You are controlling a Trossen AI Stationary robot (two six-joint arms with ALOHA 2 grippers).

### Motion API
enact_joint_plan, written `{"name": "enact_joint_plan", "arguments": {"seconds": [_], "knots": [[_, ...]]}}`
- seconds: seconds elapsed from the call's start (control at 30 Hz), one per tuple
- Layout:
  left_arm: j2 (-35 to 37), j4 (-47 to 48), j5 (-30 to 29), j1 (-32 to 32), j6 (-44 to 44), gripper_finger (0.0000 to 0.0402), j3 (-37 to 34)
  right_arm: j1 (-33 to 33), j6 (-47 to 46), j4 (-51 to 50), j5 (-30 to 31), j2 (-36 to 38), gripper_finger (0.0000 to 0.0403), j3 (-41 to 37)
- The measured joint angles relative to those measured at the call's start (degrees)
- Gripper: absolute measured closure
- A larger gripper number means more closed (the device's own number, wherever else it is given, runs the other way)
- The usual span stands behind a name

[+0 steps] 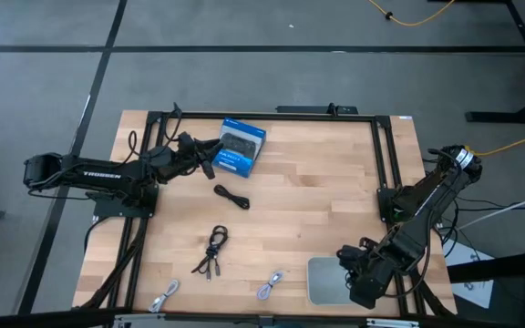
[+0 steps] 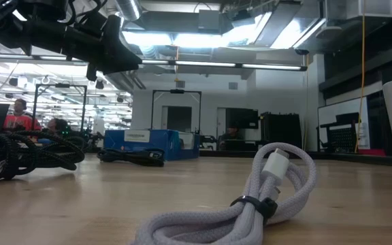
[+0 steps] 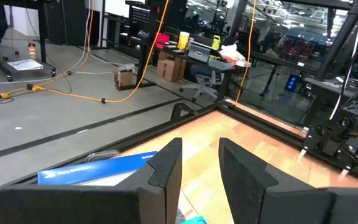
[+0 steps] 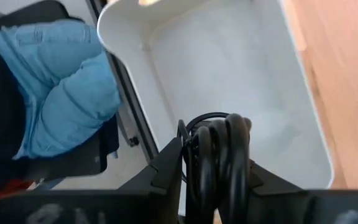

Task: Pick and place USB-C Cables
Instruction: Put the top right black charger cable into the white bin

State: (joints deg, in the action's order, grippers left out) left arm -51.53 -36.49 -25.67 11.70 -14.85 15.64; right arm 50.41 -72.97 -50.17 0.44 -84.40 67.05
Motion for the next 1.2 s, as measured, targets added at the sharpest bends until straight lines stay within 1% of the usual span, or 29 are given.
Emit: {"name": "enact_joint_plan", "arguments": {"seconds": [0.13, 0.33, 0.43, 0.73, 1.03, 1.13, 1.2], "knots": [[0.0, 0.0, 0.0, 0.02, 0.0, 0.0303, 0.0, 0.0, 0.0, 0.02, 2.88, 0.0, 0.0323, 0.0], [0.0, 0.02, 0.0, 0.02, 0.0, 0.0303, 0.0, 0.02, -1.19, 0.42, 3.98, 0.0, 0.0323, 0.0], [0.0, 0.02, 0.0, 0.02, 0.02, 0.0303, 0.0, 0.0, -3.07, 0.44, 3.61, 0.0, 0.0322, 0.0], [0.0, 0.02, 0.02, 0.02, 0.02, 0.0303, 0.0, 0.02, -1.49, -1.69, 2.93, 0.02, 0.0322, 0.0], [0.0, 0.01, 0.01, 0.02, 0.02, 0.0303, 0.0, 0.02, -1.24, 0.02, 3.04, 0.02, 0.0322, 0.0], [0.0, 0.01, 0.02, 0.02, 0.02, 0.0303, 0.0, 0.02, -0.26, 0.48, 4.31, 0.02, 0.0322, 0.0], [0.0, 0.02, 0.02, 0.02, 0.02, 0.0303, 0.0, 0.0, -0.81, 0.63, 4.14, 0.02, 0.0322, 0.0]]}}
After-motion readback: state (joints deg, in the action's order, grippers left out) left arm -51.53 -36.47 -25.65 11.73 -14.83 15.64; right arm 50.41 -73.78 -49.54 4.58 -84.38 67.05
